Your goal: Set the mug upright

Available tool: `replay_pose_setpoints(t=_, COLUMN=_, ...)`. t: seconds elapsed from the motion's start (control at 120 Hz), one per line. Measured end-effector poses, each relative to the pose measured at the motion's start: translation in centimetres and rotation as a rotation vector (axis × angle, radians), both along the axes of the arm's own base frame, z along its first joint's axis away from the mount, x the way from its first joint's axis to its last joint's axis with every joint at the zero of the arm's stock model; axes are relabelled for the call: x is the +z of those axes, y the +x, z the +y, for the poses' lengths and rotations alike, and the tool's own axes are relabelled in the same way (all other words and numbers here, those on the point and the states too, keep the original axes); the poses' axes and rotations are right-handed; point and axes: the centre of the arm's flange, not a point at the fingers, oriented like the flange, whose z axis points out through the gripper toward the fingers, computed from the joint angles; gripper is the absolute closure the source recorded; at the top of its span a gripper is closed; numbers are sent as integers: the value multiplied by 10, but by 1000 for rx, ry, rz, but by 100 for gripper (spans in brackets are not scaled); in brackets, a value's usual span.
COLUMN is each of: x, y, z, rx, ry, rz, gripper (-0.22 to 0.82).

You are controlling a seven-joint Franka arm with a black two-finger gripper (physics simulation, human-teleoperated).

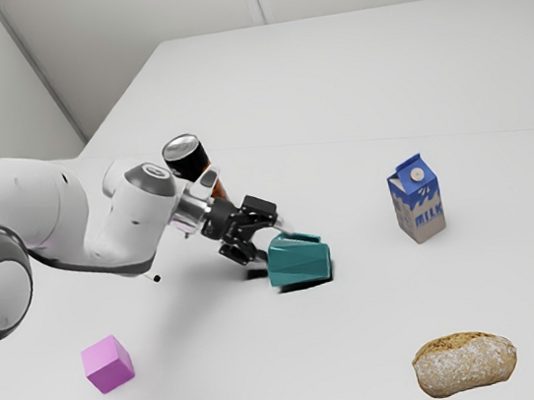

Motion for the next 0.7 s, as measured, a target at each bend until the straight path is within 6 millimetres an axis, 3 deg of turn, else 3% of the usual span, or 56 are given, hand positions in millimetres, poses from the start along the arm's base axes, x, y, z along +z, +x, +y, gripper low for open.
replay_pose_setpoints(t=0.283, x=-7, y=-6, z=2, rx=-4, ry=-48, rz=-50, gripper=2)
replay_pose_setpoints(t=0.7, x=-7, y=-8, z=-1, rx=-53, ry=-51, rz=-115, gripper=36)
